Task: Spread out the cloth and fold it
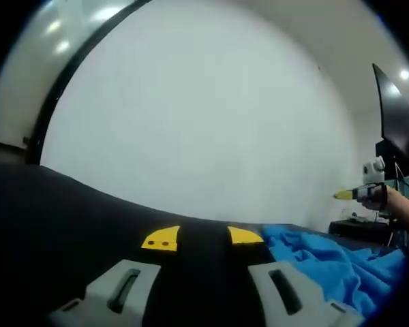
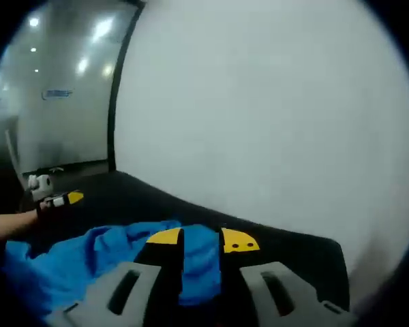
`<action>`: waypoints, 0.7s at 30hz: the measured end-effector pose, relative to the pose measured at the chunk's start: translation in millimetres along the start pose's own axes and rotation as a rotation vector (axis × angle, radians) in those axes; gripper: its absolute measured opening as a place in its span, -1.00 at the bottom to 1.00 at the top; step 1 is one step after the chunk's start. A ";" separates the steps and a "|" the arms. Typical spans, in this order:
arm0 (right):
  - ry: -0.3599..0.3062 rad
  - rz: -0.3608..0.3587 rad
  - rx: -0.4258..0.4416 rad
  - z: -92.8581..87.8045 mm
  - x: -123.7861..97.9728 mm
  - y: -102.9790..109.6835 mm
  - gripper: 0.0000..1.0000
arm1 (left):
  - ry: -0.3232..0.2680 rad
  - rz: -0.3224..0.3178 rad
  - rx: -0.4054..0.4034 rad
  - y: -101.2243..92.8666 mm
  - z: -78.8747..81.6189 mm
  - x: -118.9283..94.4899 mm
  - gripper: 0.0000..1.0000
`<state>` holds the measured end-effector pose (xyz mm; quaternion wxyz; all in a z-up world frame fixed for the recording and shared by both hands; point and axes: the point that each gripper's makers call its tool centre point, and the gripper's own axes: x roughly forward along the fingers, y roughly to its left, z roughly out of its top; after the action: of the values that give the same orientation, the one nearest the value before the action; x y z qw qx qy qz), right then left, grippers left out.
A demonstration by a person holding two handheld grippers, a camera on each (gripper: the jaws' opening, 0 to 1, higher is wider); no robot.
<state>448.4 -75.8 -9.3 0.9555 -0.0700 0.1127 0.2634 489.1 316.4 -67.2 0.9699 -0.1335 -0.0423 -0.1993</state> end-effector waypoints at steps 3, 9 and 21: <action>0.014 -0.028 -0.015 -41.9 -40.0 18.2 -0.65 | 0.018 -0.011 0.017 -3.1 -3.2 0.2 -0.44; 0.077 0.074 -0.055 -126.1 -94.1 69.4 -0.63 | 0.062 -0.091 -0.037 -25.8 -8.2 -5.6 -0.44; -0.022 -0.048 0.038 -122.7 -72.6 19.3 -0.99 | 0.281 -0.332 -0.038 -140.1 -24.9 -107.0 -0.39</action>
<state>355.7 -118.4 -110.7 0.9640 -0.0514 0.1055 0.2388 335.9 225.8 -71.7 0.9174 -0.1139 0.0758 -0.3738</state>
